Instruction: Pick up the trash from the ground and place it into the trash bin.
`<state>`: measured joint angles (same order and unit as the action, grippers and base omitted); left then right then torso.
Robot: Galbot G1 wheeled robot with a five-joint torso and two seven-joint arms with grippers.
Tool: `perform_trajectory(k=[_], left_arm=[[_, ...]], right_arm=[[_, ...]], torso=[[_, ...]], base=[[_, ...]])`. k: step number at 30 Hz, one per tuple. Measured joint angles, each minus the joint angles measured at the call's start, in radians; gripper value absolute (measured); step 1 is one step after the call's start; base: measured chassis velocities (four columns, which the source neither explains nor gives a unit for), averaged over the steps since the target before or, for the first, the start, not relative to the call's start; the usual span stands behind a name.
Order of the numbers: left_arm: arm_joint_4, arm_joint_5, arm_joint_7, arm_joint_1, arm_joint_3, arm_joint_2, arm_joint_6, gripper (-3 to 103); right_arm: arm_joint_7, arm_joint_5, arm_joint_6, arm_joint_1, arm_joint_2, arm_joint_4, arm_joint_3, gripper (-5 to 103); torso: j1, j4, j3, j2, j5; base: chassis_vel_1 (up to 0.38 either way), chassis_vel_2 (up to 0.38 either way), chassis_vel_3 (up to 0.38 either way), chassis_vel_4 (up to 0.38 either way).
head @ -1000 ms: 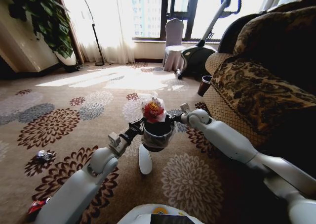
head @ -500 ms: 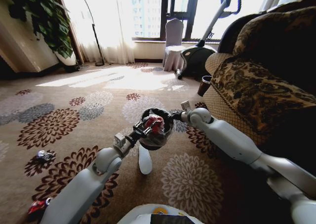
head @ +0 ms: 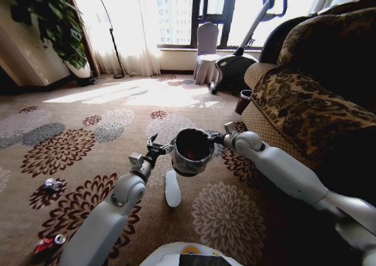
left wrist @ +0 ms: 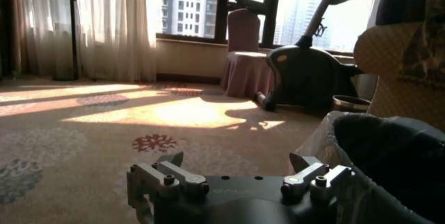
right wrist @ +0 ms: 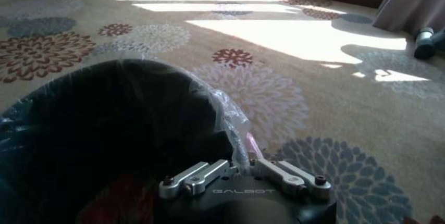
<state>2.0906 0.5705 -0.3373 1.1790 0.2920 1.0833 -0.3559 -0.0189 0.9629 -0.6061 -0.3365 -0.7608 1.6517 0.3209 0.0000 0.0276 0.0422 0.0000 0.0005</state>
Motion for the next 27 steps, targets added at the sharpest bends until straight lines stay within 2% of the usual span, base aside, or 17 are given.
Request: perform_trajectory(k=[3,5,7,8,9,10,11,13,15,17,19,21,27], left_arm=[[-0.068,0.062,-0.075,0.022,-0.011,0.040,-0.051,100],[-0.080,0.075,-0.081,0.022,-0.014,0.046,-0.056,100],[-0.165,0.138,-0.081,0.023,-0.042,0.079,-0.072,100],[-0.216,0.141,-0.080,0.023,-0.064,0.097,-0.065,100],[-0.216,0.141,-0.080,0.023,-0.064,0.097,-0.065,100],[-0.244,0.137,-0.080,0.024,-0.075,0.106,-0.058,100],[-0.329,0.121,-0.070,0.021,-0.111,0.135,-0.029,100],[-0.452,0.097,-0.059,0.008,-0.153,0.170,0.011,100],[-0.477,0.092,-0.058,0.005,-0.161,0.178,0.018,100],[-0.581,0.073,-0.049,-0.016,-0.187,0.209,0.042,100],[-0.618,0.066,-0.046,-0.026,-0.197,0.217,0.050,100],[-0.710,0.054,-0.043,-0.056,-0.225,0.240,0.074,100],[-0.821,0.049,0.000,-0.102,-0.245,0.272,0.114,100]], right_arm=[[0.001,0.001,-0.015,-0.089,0.055,0.031,-0.097,1],[0.001,0.002,-0.019,-0.108,0.061,0.038,-0.115,1],[0.000,0.004,-0.021,-0.187,0.086,0.067,-0.176,1],[0.000,0.002,-0.019,-0.216,0.095,0.074,-0.200,1],[0.000,0.002,-0.019,-0.216,0.095,0.074,-0.200,1],[0.000,0.000,-0.017,-0.230,0.101,0.078,-0.214,1],[0.001,-0.001,-0.015,-0.258,0.112,0.088,-0.243,1],[0.001,-0.003,-0.011,-0.289,0.130,0.099,-0.280,1],[0.001,-0.003,-0.010,-0.295,0.134,0.101,-0.287,1],[0.001,-0.003,-0.009,-0.318,0.152,0.112,-0.311,1],[0.001,-0.003,-0.009,-0.325,0.157,0.116,-0.320,1],[0.001,0.000,-0.008,-0.340,0.171,0.132,-0.334,1],[0.001,0.003,-0.007,-0.345,0.181,0.142,-0.336,1]], torso=[[0.000,-0.0002,0.000,0.000,-0.0002],[0.000,-0.0004,0.000,0.000,-0.0001],[0.000,-0.0006,0.000,0.000,0.0004],[0.000,-0.0003,0.000,0.000,0.0005],[0.000,-0.0003,0.000,0.000,0.0005],[0.000,-0.0002,0.000,0.000,0.0005],[0.000,0.0001,0.000,0.000,-0.0005],[0.000,-0.0002,0.000,0.000,-0.0003],[0.000,-0.0003,0.000,0.000,0.0000],[0.000,-0.0002,0.000,0.000,-0.0004],[0.000,-0.0001,0.000,0.000,-0.0002],[0.000,-0.0002,0.000,0.000,-0.0005],[0.000,-0.0001,0.000,0.000,-0.0005]], base=[[0.000,0.000,0.000,0.000],[0.000,0.000,0.000,0.000],[0.000,0.000,0.000,0.000],[0.000,0.000,0.000,0.000],[0.000,0.000,0.000,0.000],[0.000,0.000,0.000,0.000],[0.000,0.000,0.000,0.000],[0.000,0.000,0.000,0.000],[0.000,0.000,0.000,0.000],[0.000,0.000,0.000,0.000],[0.000,0.000,0.000,0.000],[0.000,0.000,0.000,0.000],[0.000,0.000,0.000,0.000]])
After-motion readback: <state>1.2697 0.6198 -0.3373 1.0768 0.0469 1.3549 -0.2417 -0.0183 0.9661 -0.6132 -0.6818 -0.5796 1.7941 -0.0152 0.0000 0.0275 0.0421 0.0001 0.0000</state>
